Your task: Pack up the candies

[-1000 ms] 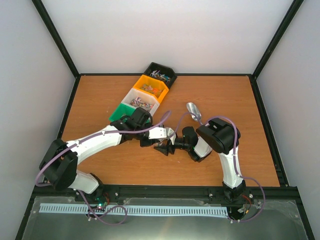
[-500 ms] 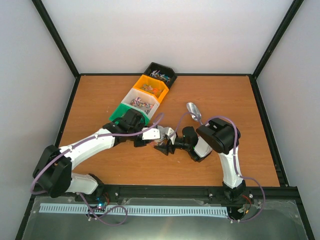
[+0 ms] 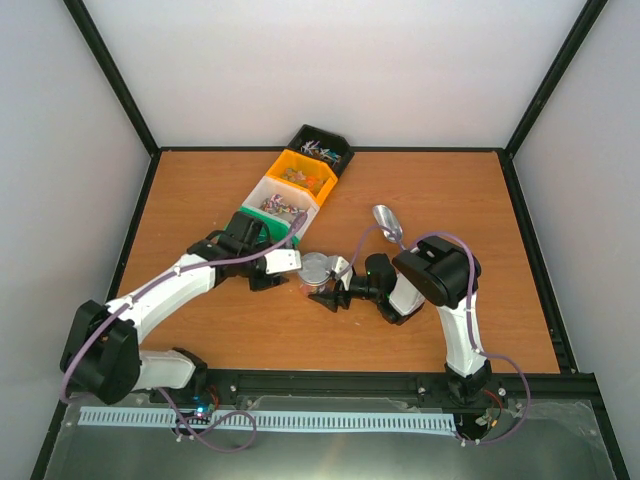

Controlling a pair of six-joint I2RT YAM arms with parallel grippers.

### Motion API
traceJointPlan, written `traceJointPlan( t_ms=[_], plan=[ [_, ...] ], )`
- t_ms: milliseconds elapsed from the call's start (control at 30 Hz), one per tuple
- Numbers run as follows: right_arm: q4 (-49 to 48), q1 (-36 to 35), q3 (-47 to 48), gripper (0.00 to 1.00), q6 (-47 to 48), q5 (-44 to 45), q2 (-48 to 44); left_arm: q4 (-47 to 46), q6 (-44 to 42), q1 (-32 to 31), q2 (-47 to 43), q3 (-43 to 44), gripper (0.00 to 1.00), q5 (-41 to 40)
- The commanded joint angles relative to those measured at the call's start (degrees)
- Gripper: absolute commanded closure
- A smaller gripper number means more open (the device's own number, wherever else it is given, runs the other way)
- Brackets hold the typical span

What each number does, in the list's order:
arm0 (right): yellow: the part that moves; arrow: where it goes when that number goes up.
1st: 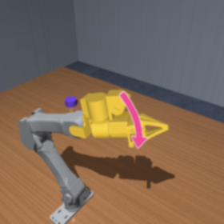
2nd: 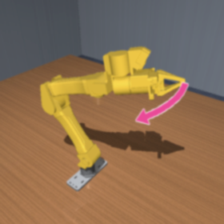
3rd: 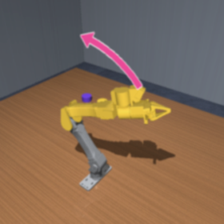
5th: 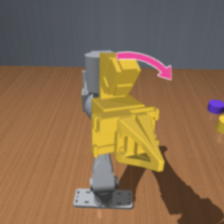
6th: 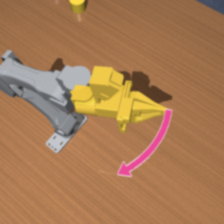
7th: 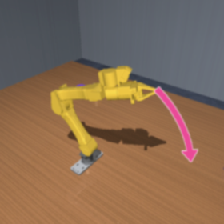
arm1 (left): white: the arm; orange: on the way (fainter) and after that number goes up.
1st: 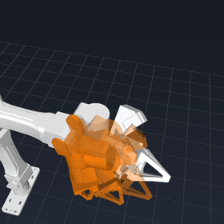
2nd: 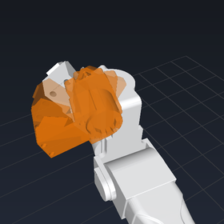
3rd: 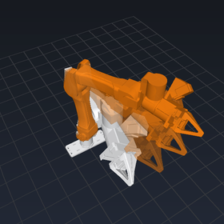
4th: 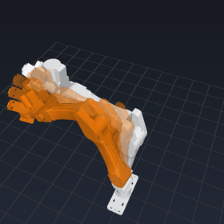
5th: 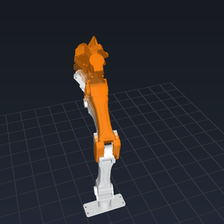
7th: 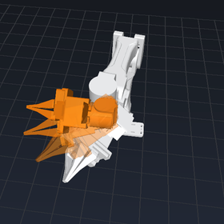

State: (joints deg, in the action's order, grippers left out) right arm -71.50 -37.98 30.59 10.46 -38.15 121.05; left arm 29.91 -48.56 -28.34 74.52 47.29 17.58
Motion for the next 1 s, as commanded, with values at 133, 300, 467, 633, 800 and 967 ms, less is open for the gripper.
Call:
traceJointPlan(
  t_ms=[133, 300, 467, 633, 800, 967],
  plan=[
    [0.8, -0.4, -0.5, 0.54, -0.9, 0.4, 0.4, 0.8, 3.4, -8.1, -0.9, 4.7, 0.46, 1.0],
    [1.0, -0.4, -0.3, 0.54, -1.6, 0.9, 0.4, -3.3, 5.2, -13.6, 1.8, 6.1, 0.45, -0.7],
    [0.6, -0.4, -0.2, 0.54, -1.9, 1.0, 0.7, -8.7, 6.5, -16.0, 4.5, 5.6, 0.48, -5.7],
    [0.5, -0.4, -0.2, 0.55, -1.8, 0.9, 0.8, -13.8, 7.3, -16.4, 5.5, 3.5, 0.56, -9.1],
    [-0.3, -0.5, -0.6, 0.55, -1.8, 0.8, 0.8, -13.5, 4.6, -16.5, 5.2, 1.7, 0.67, -12.6],
    [-0.2, -0.4, -0.9, 0.56, -1.3, 0.3, 0.6, -12.5, 2.8, -15.5, 4.1, 0.3, 0.73, -15.0]
  ],
)
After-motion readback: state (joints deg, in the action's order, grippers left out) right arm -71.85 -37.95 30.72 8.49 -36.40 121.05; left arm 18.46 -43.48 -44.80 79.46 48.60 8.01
